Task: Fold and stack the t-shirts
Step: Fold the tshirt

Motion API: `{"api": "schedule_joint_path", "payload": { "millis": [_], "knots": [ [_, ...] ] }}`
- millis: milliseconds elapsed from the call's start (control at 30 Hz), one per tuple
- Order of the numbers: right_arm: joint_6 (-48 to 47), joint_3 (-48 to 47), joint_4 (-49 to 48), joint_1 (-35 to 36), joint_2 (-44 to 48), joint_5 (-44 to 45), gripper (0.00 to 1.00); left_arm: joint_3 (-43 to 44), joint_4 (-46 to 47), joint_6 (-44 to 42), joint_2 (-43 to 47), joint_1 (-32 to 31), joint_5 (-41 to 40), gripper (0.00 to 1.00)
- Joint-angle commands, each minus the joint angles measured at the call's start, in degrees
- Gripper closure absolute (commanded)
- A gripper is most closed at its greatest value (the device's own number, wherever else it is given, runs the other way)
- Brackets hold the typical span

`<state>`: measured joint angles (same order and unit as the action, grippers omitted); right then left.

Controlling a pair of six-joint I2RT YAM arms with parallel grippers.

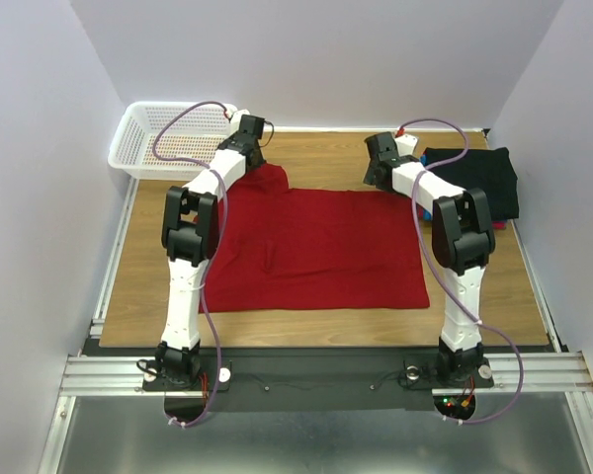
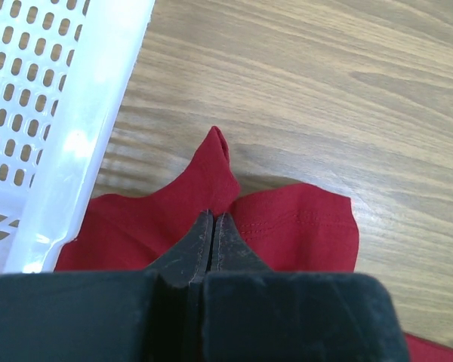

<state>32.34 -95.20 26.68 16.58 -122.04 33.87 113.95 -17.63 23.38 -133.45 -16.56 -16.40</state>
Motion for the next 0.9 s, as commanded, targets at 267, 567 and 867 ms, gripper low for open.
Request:
{"api": "schedule_joint_path", "payload": {
  "millis": [267,567,867],
  "knots": [
    [3.8,-3.0,-0.5,-1.9,-4.6,6.0,0.21,-4.9,3.2,-1.4,7.5,-0.5,0.4,1.00],
    [4.8,-0.9,-0.5,-2.3,-5.2,5.1,0.49,-8.5,4.2,-1.0,10.2,-1.2,0.3,1.00],
    [2.6,-0.1,-0.5,-2.3,-2.9,2.9,0.90,-17.5,7.5,0.4,18.0,-2.2,-0.2,1.00]
  ]
}}
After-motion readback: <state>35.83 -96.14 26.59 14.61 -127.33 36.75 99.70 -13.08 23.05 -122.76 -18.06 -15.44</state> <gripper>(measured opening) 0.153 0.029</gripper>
